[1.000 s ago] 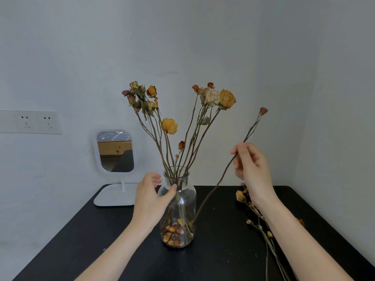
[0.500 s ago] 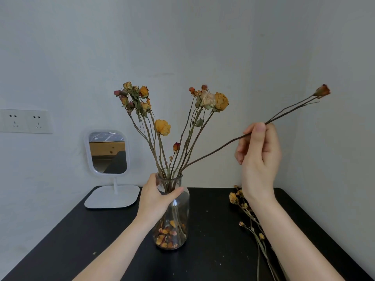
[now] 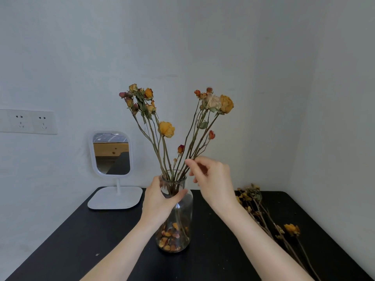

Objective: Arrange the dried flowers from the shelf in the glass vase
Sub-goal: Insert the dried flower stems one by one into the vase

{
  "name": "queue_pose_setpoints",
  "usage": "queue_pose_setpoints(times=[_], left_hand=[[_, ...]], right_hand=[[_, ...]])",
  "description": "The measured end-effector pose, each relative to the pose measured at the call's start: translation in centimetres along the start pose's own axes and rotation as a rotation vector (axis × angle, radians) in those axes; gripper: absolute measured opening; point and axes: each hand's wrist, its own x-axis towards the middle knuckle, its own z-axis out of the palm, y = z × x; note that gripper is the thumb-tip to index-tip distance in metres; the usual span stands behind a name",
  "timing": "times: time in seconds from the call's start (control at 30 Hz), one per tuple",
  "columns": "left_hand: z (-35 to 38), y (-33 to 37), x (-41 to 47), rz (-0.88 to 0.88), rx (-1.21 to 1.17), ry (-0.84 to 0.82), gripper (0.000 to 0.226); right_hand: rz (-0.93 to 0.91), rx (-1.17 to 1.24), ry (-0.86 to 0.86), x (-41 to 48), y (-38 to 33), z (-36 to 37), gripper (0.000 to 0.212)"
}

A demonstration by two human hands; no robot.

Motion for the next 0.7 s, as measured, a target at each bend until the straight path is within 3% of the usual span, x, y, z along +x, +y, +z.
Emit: queue_pose_setpoints(times=[0.23, 0.37, 0.47, 0.7], left_hand=[[0.0, 0.0, 0.0, 0.018, 0.003, 0.008, 0.054], [0.0, -0.1, -0.1, 0.003, -0.019, -0.006, 0.051], [0.1, -0.1, -0.1, 0.007, -0.025, 0.005, 0.052], [0.2, -0.3, 0.0, 0.009, -0.008, 0.013, 0.050]], right_hand=[[0.040, -0.148, -0.035, -0.2, -0.5, 2.3, 0.025], [0.002, -0.144, 0.123, 0.0, -1.1, 2.0, 0.031], [-0.014, -0.104, 0.195, 0.4, -1.4, 1.6, 0.023], [0.032, -0.235, 0.044, 0.2, -1.0, 2.3, 0.025]])
